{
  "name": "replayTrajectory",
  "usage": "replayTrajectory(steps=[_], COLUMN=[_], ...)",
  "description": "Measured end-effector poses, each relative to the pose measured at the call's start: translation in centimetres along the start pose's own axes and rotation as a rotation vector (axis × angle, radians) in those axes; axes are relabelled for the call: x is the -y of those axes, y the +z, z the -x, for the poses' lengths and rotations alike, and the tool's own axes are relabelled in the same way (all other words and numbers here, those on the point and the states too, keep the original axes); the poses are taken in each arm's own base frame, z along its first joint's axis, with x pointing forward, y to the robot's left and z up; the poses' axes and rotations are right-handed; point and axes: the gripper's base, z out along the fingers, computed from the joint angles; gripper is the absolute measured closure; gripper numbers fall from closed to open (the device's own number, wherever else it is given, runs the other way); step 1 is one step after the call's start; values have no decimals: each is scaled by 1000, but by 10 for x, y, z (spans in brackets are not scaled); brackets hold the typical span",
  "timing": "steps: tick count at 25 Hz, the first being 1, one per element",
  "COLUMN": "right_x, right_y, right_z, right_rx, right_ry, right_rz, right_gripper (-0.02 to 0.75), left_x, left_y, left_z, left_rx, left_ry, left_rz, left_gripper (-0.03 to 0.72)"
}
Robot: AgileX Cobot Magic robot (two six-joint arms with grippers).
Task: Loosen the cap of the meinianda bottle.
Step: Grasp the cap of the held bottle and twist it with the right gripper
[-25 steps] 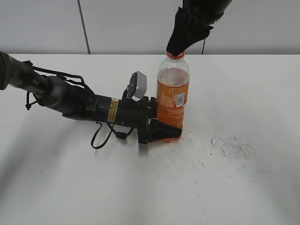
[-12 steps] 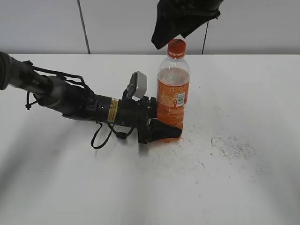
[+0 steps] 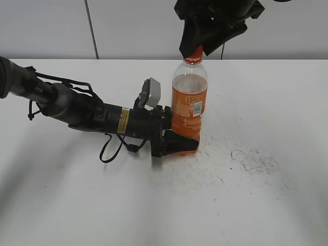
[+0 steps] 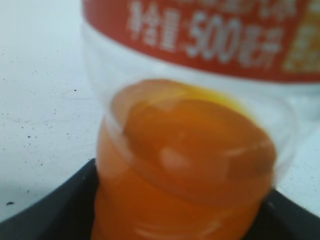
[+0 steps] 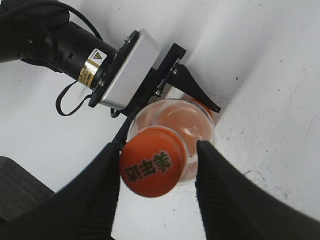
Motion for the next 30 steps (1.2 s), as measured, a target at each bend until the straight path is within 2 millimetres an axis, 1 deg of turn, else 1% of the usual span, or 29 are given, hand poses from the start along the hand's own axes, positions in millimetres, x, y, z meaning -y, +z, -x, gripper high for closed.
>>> replayTrajectory(steps=[3,4,6,10,11,13,14,17,18,20,23,24,25,27,30], right_x=[0,0,0,0,0,-1,-1,-1,-1,0,0,0,1,1,2], right_y=[0,0,0,0,0,0,0,0,0,0,1,1,1,1,0], right_z=[0,0,0,0,0,0,0,0,0,0,1,1,2,5,7], right_rx=[0,0,0,1,1,2,3,3,4,1,5,9,23,49,76], right_ry=[-45,-66,-116,-346,-429,-664,-730,-804,-804,-762,-613,-580,-487,-331,-80], right_rz=[4,4,5,5,5,6,7,7,7,5,-3,-5,-11,-18,-17], right_gripper=[456,470,470,470,470,470,470,470,469,420,262,230,190,168,190], left_x=[0,0,0,0,0,0,0,0,0,0,0,0,0,0,0], left_y=[0,0,0,0,0,0,0,0,0,0,0,0,0,0,0], left_z=[0,0,0,0,0,0,0,0,0,0,0,0,0,0,0], left_rx=[0,0,0,0,0,0,-1,-1,-1,0,0,0,0,0,0], left_ry=[-2,-2,-2,0,0,0,2,2,2,0,0,0,0,0,-1], left_rz=[1,1,1,0,0,0,-1,-1,-1,0,0,0,0,0,0], left_gripper=[137,137,137,137,137,137,137,137,137,137,137,137,137,137,137])
